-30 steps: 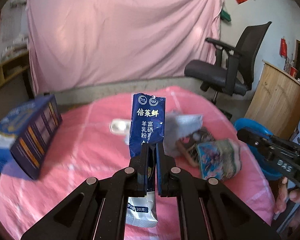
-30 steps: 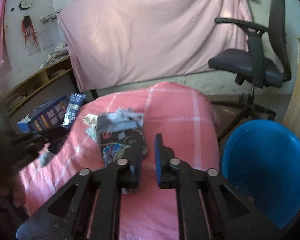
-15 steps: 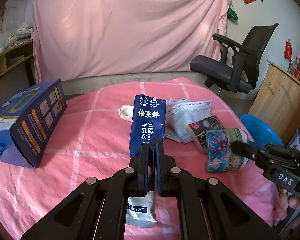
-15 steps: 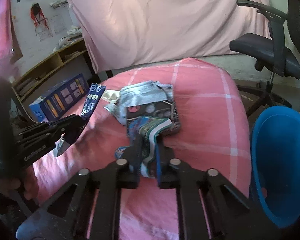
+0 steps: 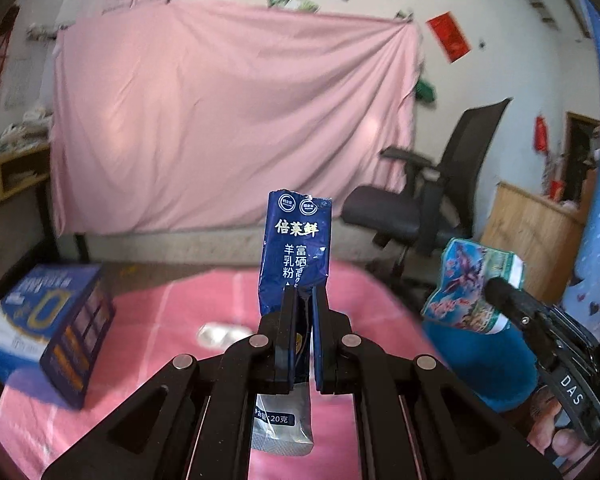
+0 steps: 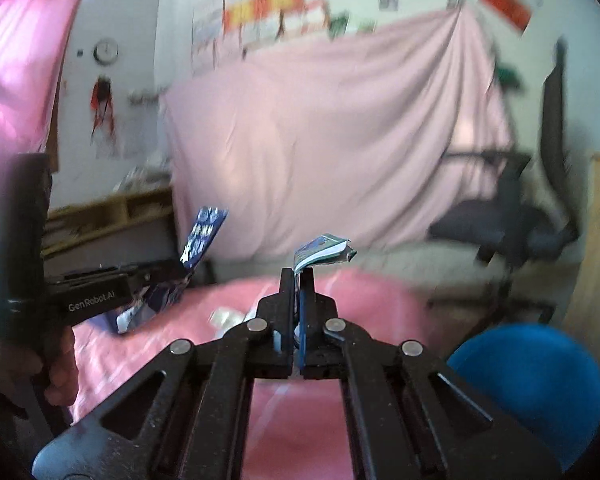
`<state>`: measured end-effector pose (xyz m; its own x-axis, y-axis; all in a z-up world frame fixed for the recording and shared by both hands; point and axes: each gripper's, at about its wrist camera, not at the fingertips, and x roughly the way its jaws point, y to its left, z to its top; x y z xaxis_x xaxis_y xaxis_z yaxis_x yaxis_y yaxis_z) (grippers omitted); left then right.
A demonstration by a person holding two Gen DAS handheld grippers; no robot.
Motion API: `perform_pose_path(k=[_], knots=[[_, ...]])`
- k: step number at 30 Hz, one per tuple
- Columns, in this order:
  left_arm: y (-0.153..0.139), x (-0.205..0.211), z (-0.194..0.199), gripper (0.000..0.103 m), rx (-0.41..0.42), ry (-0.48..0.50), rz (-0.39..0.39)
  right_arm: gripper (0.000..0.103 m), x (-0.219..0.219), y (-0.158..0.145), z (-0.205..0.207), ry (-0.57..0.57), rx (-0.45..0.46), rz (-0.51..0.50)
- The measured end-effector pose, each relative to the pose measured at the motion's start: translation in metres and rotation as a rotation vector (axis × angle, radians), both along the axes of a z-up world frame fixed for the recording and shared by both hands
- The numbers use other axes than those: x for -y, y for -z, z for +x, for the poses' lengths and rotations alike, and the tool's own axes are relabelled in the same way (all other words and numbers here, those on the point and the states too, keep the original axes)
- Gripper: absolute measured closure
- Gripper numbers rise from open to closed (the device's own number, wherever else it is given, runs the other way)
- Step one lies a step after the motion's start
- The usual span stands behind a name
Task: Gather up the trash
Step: 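Carry the sachet and green card over the blue basin and open both grippers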
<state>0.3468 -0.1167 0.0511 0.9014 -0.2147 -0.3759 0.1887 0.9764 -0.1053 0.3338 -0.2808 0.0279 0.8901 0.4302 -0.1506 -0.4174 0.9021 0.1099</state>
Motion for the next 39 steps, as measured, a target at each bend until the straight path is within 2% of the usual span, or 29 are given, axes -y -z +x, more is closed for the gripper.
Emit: perform_pose_path(k=[5,10,14,17,26,32,37,39], knots=[[-0.023,0.038,0.002,0.098,0.075,0.108,-0.009,0.076,0.035,-0.01,-0.021,0.163,0.117,-0.016],[-0.028,0.088,0.009,0.098,0.091,0.235,-0.01,0.076,0.073,-0.014,-0.025,0.296,0.126,-0.015],[-0.021,0.124,0.022,0.098,0.063,0.325,-0.015,0.076,0.099,-0.011,-0.016,0.397,0.051,-0.004],[-0.011,0.149,0.035,0.098,0.013,0.378,-0.029,0.076,0.124,-0.001,-0.002,0.457,-0.048,0.026],[0.023,0.206,0.067,0.098,-0.172,0.453,-0.078,0.074,0.165,0.037,0.032,0.496,-0.281,0.08],[0.045,0.216,0.081,0.098,-0.266,0.468,-0.067,0.072,0.177,0.053,0.04,0.497,-0.362,0.095],[0.055,0.212,0.088,0.097,-0.326,0.456,-0.062,0.071,0.178,0.057,0.045,0.5,-0.387,0.096],[0.056,0.209,0.09,0.094,-0.333,0.45,-0.064,0.07,0.177,0.056,0.044,0.503,-0.384,0.093]])
